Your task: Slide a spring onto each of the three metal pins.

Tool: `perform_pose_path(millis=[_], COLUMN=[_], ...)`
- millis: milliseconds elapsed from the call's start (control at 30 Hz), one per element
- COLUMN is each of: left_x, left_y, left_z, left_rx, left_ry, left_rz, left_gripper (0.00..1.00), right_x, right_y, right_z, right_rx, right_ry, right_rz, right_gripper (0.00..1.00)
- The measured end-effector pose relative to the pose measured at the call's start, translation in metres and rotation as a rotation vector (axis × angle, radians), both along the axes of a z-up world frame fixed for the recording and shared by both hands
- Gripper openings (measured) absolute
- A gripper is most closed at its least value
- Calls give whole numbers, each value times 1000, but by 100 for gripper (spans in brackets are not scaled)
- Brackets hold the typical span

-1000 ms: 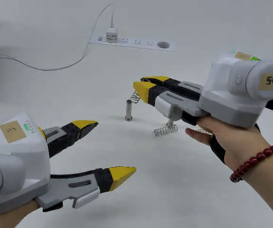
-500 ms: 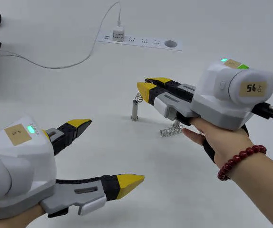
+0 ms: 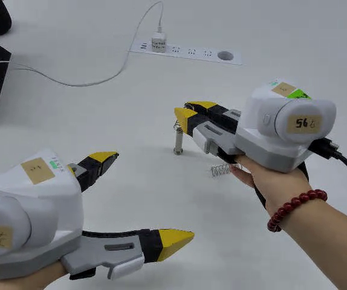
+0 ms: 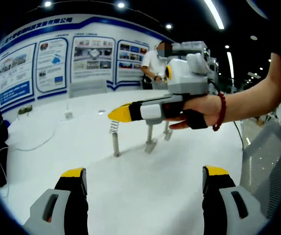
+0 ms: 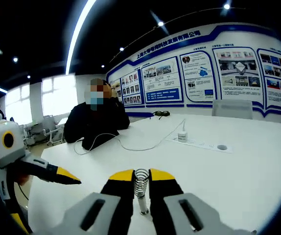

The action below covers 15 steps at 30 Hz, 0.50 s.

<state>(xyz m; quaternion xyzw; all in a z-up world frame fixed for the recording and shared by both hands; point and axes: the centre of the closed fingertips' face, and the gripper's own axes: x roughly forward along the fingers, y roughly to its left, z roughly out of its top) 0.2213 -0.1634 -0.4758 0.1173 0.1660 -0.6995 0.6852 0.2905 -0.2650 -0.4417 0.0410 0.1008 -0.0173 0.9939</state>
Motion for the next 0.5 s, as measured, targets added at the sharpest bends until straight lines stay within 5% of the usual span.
perform_pose_path(millis=[500], left_x=[-4], left_y=[-2], left_z=[0], left_rx=[-3], left_ry=[8], left_rz=[-13], left_gripper=[100], right_x=[-1], right_y=[2], right_z=[-1], right_rx=[-74], right_ry=[27], right_rz=[20], right_gripper=[12])
